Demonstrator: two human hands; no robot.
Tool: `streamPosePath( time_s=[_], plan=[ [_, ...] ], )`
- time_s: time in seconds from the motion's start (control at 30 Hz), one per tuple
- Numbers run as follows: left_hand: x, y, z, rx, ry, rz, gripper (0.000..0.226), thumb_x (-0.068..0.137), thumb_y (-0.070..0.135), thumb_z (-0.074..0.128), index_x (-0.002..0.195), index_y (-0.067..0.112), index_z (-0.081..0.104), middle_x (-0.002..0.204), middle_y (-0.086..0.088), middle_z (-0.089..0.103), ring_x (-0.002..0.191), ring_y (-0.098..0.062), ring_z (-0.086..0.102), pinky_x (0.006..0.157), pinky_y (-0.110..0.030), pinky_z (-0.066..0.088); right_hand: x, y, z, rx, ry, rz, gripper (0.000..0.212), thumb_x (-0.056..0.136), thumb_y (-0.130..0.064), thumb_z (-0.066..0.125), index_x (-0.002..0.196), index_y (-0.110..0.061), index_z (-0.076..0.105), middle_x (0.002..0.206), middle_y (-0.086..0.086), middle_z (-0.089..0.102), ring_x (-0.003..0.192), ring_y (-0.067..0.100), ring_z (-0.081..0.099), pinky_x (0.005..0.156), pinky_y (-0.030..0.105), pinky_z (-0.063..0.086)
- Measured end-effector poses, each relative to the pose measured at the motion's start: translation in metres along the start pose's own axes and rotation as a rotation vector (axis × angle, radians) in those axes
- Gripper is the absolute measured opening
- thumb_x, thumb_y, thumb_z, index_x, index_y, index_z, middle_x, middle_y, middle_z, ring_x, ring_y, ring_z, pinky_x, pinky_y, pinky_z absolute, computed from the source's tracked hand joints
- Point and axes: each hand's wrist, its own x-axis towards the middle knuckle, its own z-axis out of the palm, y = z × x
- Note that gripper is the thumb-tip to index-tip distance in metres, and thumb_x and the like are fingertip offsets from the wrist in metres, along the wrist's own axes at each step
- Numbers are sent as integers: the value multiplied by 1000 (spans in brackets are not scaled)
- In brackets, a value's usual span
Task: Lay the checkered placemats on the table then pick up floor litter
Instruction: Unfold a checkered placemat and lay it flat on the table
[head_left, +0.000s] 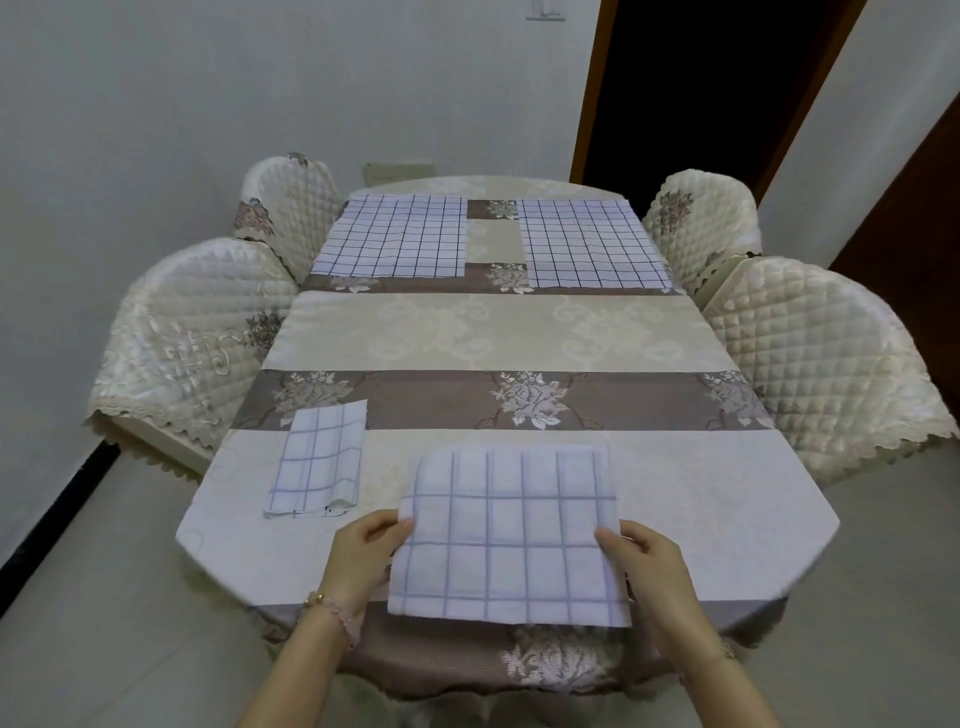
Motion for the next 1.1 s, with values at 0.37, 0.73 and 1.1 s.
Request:
streamPosePath(
  time_s=[0.37, 0.73, 1.1],
  plan=[
    [-2, -5, 25, 506, 50, 287, 37, 87, 18, 62, 123, 17, 53, 115, 6, 54, 108, -13, 52, 93, -26, 43, -10, 8, 18, 95, -105, 212, 27, 104, -12, 63, 96, 11, 75, 81, 17, 75, 77, 32, 63, 60, 33, 50],
    [-40, 27, 90, 54, -147, 63, 30, 79, 36, 69, 100, 16, 58, 99, 6, 62, 88, -5, 59, 64, -12, 44, -21, -3, 46, -30, -170, -17, 25, 92, -5, 77, 69, -14, 75, 61, -9, 74, 61, 0, 67, 57, 12, 50],
    [-33, 37, 83, -47, -200, 173, 31, 87, 17, 62, 55, 20, 61, 58, 3, 58, 69, -19, 59, 76, -47, 57, -29, -35, 48, 134, -158, -64, 10, 103, -17, 63, 103, -24, 70, 107, 0, 74, 95, 9, 71, 59, 12, 60]
  ],
)
